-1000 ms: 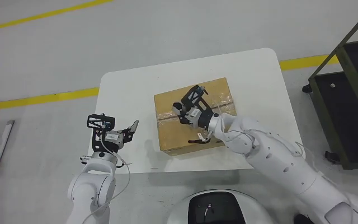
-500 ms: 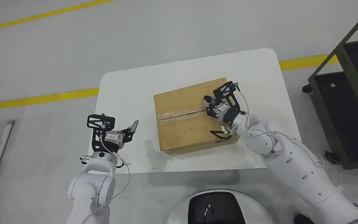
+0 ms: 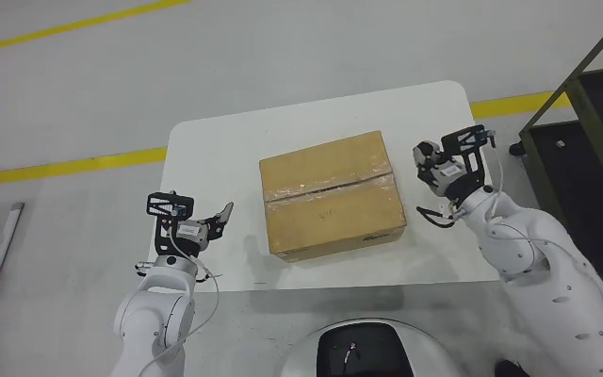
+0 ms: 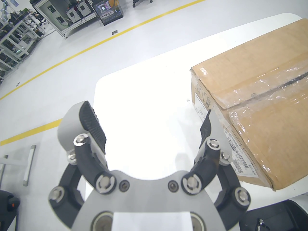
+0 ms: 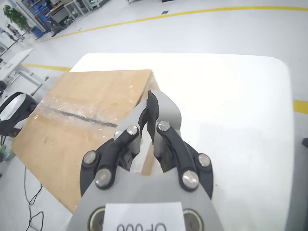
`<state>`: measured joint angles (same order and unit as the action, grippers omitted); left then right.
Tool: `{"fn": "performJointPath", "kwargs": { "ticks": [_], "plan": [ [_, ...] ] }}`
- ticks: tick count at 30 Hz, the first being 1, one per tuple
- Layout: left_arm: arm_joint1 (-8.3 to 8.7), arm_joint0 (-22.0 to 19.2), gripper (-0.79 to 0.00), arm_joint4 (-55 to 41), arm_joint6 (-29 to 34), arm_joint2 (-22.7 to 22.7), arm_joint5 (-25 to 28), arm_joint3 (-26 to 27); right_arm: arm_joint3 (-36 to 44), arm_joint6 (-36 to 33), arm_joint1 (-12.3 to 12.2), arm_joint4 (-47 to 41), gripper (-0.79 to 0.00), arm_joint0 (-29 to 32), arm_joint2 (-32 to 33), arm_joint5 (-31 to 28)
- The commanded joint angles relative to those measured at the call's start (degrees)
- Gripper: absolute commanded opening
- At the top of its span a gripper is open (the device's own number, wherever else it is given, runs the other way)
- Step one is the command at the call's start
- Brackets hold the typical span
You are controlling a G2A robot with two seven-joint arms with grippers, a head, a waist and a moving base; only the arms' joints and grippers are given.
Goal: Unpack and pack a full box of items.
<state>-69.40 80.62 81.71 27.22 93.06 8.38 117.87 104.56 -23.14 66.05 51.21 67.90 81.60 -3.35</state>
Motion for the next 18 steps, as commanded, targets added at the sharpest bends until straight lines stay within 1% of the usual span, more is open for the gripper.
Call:
{"fn": "performJointPath", "kwargs": {
  "ticks": [1, 3, 5, 8, 11, 12, 15, 17, 18],
  "plan": [
    [0.0, 0.0, 0.0, 0.0, 0.0, 0.0, 0.0, 0.0, 0.76, 0.87, -0.15, 0.28, -0.785, 1.74, 1.7, 0.17],
    [0.0, 0.0, 0.0, 0.0, 0.0, 0.0, 0.0, 0.0, 0.69, 2.2, -0.16, 0.31, -0.785, 3.45, 2.06, -0.14],
    [0.0, 0.0, 0.0, 0.0, 0.0, 0.0, 0.0, 0.0, -0.03, 3.02, -0.08, 1.06, -0.785, 4.3, 0.88, -1.15],
    [0.0, 0.0, 0.0, 0.0, 0.0, 0.0, 0.0, 0.0, -1.51, 4.85, 0.36, 1.04, -0.785, 4.43, -2.64, -2.32],
    [0.0, 0.0, 0.0, 0.0, 0.0, 0.0, 0.0, 0.0, -3.74, 6.68, 0.97, 1.25, -0.785, 3.28, -6.86, -3.46],
    [-0.02, 0.28, 0.0, -0.21, -0.77, -0.02, -0.21, -0.13, -4.52, 7.59, 1.24, 1.6, -0.785, 2.81, -8.39, -3.29],
    [-0.04, 0.6, 0.0, -0.58, -2.3, -0.06, -0.38, -0.23, -4.88, 8.69, 1.64, 2.16, -0.785, 1.67, -10.3, -3.04],
    [-0.11, 0.69, 0.0, -0.83, -4.02, -0.2, -1.14, -0.46, -4.49, 8.8, 1.69, 3.18, -0.785, 1.32, -10.29, -2.51],
    [-0.21, 0.67, 0.0, -1.44, -5.88, -0.48, -1.82, -0.78, -3.6, 9.0, 1.66, 3.26, -0.785, 1.32, -9.58, -2.01]
  ]
}}
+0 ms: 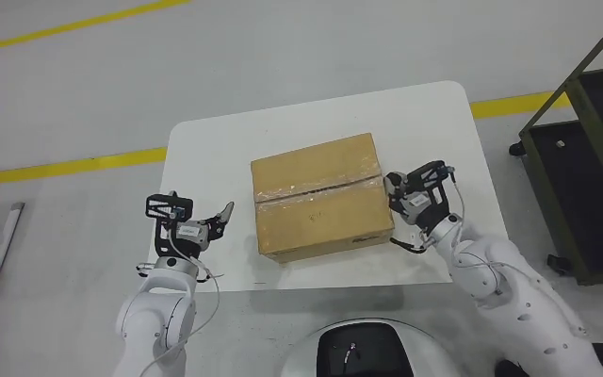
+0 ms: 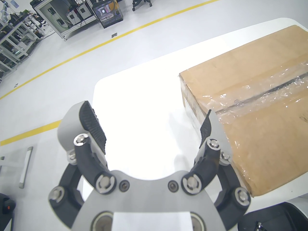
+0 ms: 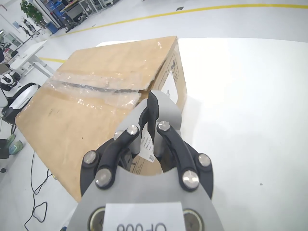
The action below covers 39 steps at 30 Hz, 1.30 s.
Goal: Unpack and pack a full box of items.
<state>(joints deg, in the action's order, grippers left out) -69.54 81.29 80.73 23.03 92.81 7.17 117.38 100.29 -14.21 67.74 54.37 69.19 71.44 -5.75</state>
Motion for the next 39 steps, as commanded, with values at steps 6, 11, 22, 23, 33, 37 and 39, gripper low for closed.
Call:
{"fn": "performJointPath", "kwargs": {
  "ticks": [6, 11, 22, 23, 33, 37, 39],
  "plan": [
    [-0.35, 1.18, 0.0, -0.78, -14.84, -1.68, -0.99, -1.71, 9.84, -2.05, -1.02, 4.21, -0.785, 2.22, 7.14, -0.53],
    [-0.4, 2.59, 0.0, -1.08, -20.24, -2.69, 0.91, -2.82, 15.58, -4.39, -1.7, 7.33, -0.785, 5.46, 10.56, -3.7],
    [-0.36, 4.04, -0.001, 1.43, -17.4, -3.77, 0.92, -1.68, 19.54, -5.31, -1.92, 8.31, -0.744, 9.6, 12.16, -4.07],
    [-0.36, 4.03, -0.001, 1.39, -17.44, -3.78, 0.94, -1.68, 19.53, -5.32, -1.92, 8.3, -0.693, 9.6, 12.16, -4.07],
    [-0.37, 4.02, 0.0, 1.35, -17.62, -3.75, 0.94, -1.7, 19.51, -5.32, -1.92, 8.31, -0.135, 9.57, 12.15, -4.08],
    [-0.37, 4.02, 0.0, 1.35, -17.62, -3.75, 0.94, -1.7, 19.51, -5.32, -1.92, 8.31, -0.026, 9.57, 12.15, -4.08],
    [-0.37, 4.02, 0.0, 1.35, -17.62, -3.75, 0.94, -1.7, 19.51, -5.32, -1.92, 8.31, -0.004, 9.57, 12.15, -4.08]
  ]
}}
